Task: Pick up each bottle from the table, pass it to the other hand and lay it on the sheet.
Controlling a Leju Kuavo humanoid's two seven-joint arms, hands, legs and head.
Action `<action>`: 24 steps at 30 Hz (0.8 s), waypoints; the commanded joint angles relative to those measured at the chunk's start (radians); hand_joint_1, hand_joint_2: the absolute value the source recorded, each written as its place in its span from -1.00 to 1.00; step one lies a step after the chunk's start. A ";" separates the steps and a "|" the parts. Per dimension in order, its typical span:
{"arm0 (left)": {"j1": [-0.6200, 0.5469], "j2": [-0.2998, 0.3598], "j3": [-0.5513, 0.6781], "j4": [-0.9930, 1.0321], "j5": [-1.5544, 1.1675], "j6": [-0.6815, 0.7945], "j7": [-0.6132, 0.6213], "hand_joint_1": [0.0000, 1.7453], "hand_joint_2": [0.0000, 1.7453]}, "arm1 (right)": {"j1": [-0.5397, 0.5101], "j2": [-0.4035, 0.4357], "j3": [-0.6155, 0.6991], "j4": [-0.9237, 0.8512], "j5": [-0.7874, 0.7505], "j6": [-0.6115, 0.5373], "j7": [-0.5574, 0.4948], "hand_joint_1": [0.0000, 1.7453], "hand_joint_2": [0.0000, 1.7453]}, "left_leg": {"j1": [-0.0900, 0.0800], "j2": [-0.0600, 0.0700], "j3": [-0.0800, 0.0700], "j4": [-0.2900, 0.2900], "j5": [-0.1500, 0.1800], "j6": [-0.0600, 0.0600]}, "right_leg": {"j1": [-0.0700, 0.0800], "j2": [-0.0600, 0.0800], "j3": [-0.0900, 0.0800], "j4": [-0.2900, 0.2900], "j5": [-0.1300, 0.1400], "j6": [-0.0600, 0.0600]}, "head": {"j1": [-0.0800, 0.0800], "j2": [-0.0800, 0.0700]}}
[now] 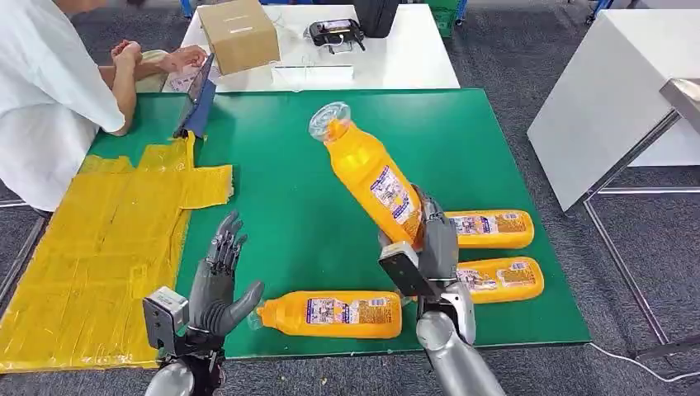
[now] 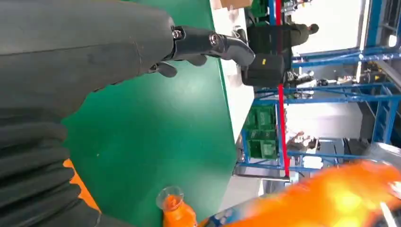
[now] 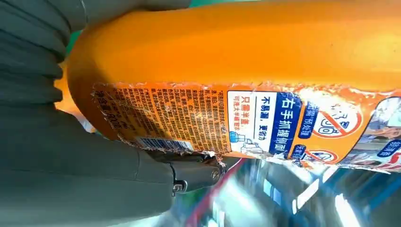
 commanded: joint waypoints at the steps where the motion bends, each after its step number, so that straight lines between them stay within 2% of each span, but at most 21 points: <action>1: -0.050 0.035 -0.016 0.033 -0.017 0.007 0.005 -1.00 1.00 | 0.081 -0.001 0.225 -0.190 -0.191 0.159 -0.079 1.00 1.00 | 0.001 -0.001 0.002 0.000 -0.001 -0.002 | 0.000 0.003 0.002 0.000 -0.001 -0.002 | -0.001 0.000; 9: -0.090 0.045 -0.031 0.018 -0.023 0.017 0.007 -1.00 1.00 | 0.027 -0.013 0.345 -0.051 -0.213 0.237 -0.087 1.00 1.00 | 0.002 0.001 0.004 0.000 -0.001 -0.001 | 0.002 0.004 0.003 -0.001 -0.002 -0.002 | 0.000 0.000; 14: -0.103 0.054 -0.059 -0.002 -0.018 0.004 0.005 -1.00 1.00 | -0.033 -0.021 0.471 0.050 -0.127 0.287 -0.059 1.00 1.00 | 0.003 0.002 0.005 0.000 -0.002 -0.002 | 0.002 0.006 0.005 -0.001 -0.002 -0.003 | -0.001 0.000; 24: -0.096 0.061 -0.071 -0.028 -0.006 -0.011 -0.010 -1.00 1.00 | -0.039 -0.018 0.468 0.072 -0.127 0.291 -0.048 1.00 1.00 | 0.002 0.001 0.003 -0.001 0.000 -0.001 | 0.002 0.003 0.003 -0.001 -0.001 -0.002 | -0.001 0.000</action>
